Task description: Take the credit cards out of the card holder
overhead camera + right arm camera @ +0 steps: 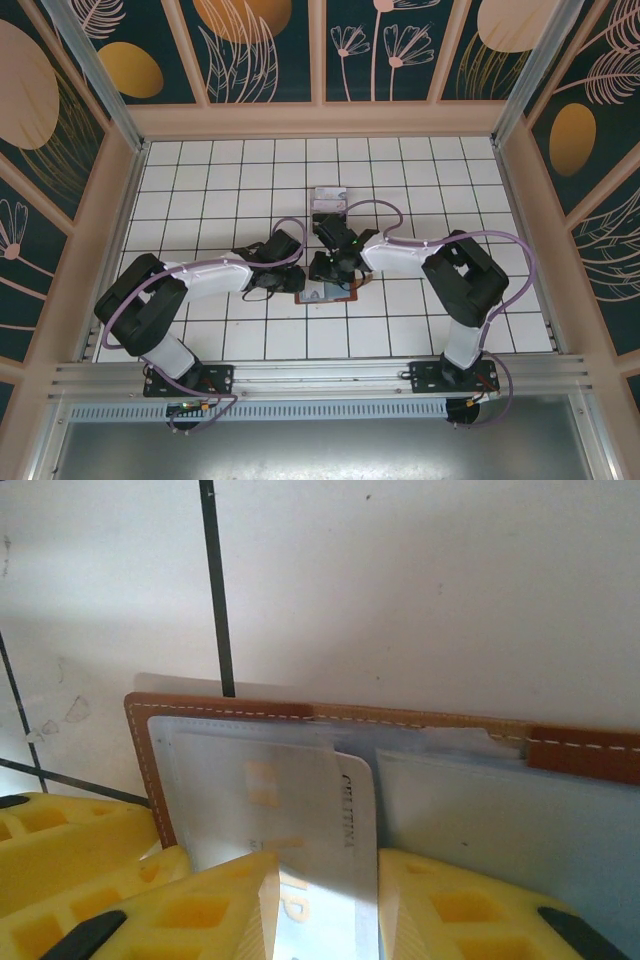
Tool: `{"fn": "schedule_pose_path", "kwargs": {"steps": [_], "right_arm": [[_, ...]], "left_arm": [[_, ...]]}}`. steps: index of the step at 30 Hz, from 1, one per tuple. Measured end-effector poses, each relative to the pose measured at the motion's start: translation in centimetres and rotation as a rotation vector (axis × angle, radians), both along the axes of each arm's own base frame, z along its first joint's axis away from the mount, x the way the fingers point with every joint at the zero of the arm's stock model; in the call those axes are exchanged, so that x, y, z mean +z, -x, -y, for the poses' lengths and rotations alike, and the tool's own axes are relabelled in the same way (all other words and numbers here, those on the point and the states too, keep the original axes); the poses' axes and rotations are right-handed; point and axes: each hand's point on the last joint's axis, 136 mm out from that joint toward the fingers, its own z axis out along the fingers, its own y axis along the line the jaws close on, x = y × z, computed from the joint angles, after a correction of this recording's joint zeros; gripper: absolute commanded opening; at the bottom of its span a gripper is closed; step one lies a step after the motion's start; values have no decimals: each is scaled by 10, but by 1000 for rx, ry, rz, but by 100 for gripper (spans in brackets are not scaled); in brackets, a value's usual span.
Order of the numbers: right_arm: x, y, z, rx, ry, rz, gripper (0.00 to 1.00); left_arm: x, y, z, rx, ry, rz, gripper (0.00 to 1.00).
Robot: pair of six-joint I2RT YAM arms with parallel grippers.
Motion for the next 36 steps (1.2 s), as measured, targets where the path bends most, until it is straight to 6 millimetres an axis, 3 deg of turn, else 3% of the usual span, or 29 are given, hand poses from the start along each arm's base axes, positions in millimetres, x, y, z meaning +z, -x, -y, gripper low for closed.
{"fn": "schedule_pose_path", "kwargs": {"steps": [13,30,36], "right_arm": [[6,2,1,12,-225,-2,32],[8,19,6,10,-461,-36,13],[14,18,5,14,-499,-27,14]], "left_arm": [[0,0,0,1,-6,-3,28],[0,-1,-4,8,-25,-3,28],[0,0,-4,7,-30,1,28]]}}
